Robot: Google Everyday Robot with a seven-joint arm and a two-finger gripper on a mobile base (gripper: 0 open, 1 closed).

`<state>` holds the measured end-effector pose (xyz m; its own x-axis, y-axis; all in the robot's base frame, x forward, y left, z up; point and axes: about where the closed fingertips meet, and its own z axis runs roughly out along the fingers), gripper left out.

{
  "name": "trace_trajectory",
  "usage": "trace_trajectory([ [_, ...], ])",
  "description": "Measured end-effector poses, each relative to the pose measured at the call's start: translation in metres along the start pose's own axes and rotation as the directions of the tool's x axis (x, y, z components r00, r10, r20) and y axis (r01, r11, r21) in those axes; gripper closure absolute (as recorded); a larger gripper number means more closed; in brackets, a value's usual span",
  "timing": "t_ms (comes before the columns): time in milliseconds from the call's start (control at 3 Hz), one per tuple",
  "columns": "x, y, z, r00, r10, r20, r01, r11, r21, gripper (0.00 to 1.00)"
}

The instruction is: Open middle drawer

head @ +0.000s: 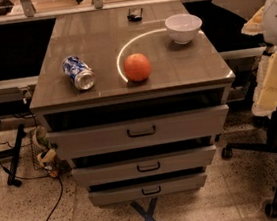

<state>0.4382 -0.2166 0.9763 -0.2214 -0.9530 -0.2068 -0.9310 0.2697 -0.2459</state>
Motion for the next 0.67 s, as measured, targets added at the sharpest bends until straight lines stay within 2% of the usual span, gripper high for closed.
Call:
trace_trajectory([
  [333, 0.0, 0.0, 0.0, 1.0, 0.0, 0.0, 0.0, 1.0, 0.0, 0.0],
  [667, -0.004, 0.013, 0.022, 0.999, -0.003, 0.044, 0.004, 0.9997, -0.025, 0.0],
])
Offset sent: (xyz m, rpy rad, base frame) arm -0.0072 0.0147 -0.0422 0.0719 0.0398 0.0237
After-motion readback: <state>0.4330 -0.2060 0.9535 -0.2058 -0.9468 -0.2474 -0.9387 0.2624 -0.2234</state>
